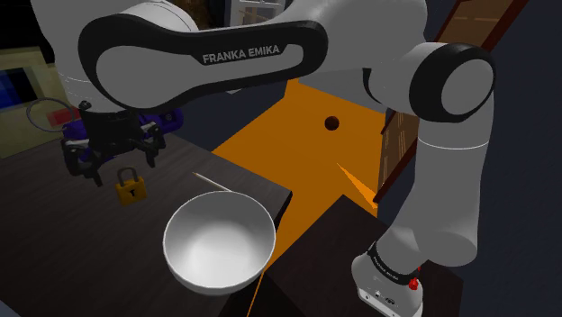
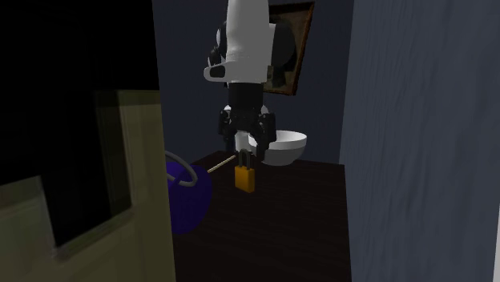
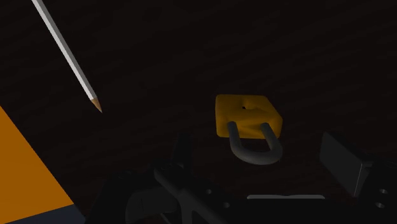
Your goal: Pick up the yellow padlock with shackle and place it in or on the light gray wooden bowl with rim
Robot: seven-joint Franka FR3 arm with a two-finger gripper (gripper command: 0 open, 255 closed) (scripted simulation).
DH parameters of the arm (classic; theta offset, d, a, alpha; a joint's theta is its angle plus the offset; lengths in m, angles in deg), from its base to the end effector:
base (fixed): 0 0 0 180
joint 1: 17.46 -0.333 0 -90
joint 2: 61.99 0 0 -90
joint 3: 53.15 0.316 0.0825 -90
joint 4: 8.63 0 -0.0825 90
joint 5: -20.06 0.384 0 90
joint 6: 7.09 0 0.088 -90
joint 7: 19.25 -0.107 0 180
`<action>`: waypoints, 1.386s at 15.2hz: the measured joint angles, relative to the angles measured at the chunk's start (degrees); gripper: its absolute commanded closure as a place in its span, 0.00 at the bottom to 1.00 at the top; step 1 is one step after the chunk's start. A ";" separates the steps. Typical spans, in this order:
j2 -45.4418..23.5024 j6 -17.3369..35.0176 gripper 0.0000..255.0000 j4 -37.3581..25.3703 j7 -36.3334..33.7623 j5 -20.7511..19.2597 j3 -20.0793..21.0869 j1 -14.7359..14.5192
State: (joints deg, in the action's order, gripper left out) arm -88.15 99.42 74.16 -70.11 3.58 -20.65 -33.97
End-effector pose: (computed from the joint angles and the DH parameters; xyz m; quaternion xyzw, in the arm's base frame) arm 0.5092 0.4545 0.4605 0.9997 -0.0023 0.0241 0.0011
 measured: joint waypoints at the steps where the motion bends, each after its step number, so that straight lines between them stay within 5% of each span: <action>1: 0.00 0.00 1.00 0.00 0.00 0.00 0.00 0.00; 10: 0.02 0.03 1.00 -0.04 0.00 0.01 0.03 -0.03; 21: 0.28 -7.47 1.00 -7.43 0.93 0.46 0.32 -0.92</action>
State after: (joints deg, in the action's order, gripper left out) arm -87.87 91.95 66.72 -69.18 4.05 -20.33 -34.89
